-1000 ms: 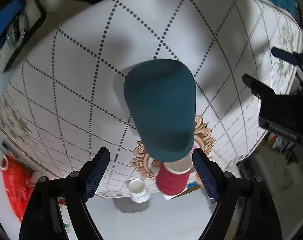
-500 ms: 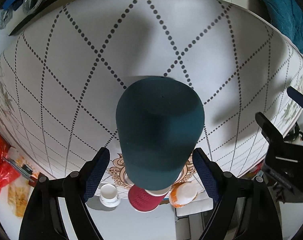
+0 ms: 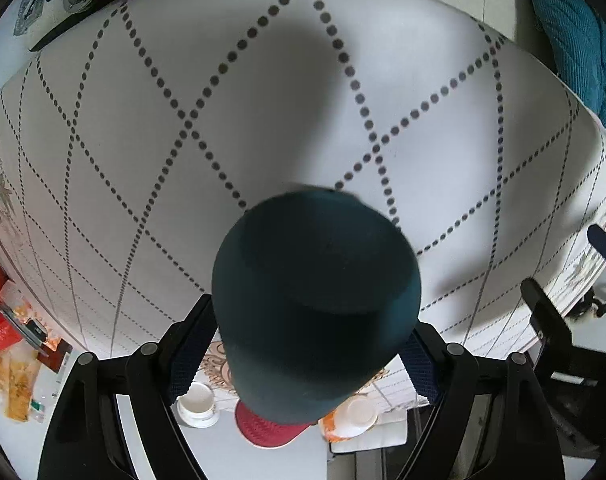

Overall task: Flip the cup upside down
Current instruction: 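Rotate the right tool to turn the teal cup upside down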

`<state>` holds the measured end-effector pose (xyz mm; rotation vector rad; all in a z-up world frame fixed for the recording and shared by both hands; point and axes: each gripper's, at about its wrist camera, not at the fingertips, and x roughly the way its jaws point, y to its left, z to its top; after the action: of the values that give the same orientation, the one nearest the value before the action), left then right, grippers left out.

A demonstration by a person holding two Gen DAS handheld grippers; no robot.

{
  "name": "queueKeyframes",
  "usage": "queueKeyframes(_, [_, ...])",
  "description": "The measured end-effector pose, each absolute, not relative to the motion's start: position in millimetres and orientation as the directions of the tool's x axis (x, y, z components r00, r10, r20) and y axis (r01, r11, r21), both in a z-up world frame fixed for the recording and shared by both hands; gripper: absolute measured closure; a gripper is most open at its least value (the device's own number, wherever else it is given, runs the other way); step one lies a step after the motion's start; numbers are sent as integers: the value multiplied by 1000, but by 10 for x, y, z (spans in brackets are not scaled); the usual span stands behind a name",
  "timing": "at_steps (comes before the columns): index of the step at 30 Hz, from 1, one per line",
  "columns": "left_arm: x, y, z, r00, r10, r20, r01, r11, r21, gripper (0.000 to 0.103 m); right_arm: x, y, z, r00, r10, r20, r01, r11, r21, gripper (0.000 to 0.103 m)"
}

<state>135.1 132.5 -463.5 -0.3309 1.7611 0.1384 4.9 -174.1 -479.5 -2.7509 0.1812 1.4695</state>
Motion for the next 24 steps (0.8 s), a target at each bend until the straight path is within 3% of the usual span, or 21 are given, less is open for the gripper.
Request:
queueKeyframes(3, [1350, 1323, -4637, -181, -140, -973, -296, 952, -82, 15, 10, -1733, -4826, 545, -89, -834, -108, -994, 35, 30])
queueKeyframes(16, [1256, 1502, -4532, -169, -105, -980, -277, 959, -55, 15, -132, -1557, -4837, 524, -121, -843, -198, -980, 17, 31])
queueKeyframes(24, [1313, 1464, -4437, -167, -83, -983, -258, 965, -38, 15, 12, -1336, -4767, 457, -258, -851, -477, -879, 10, 31])
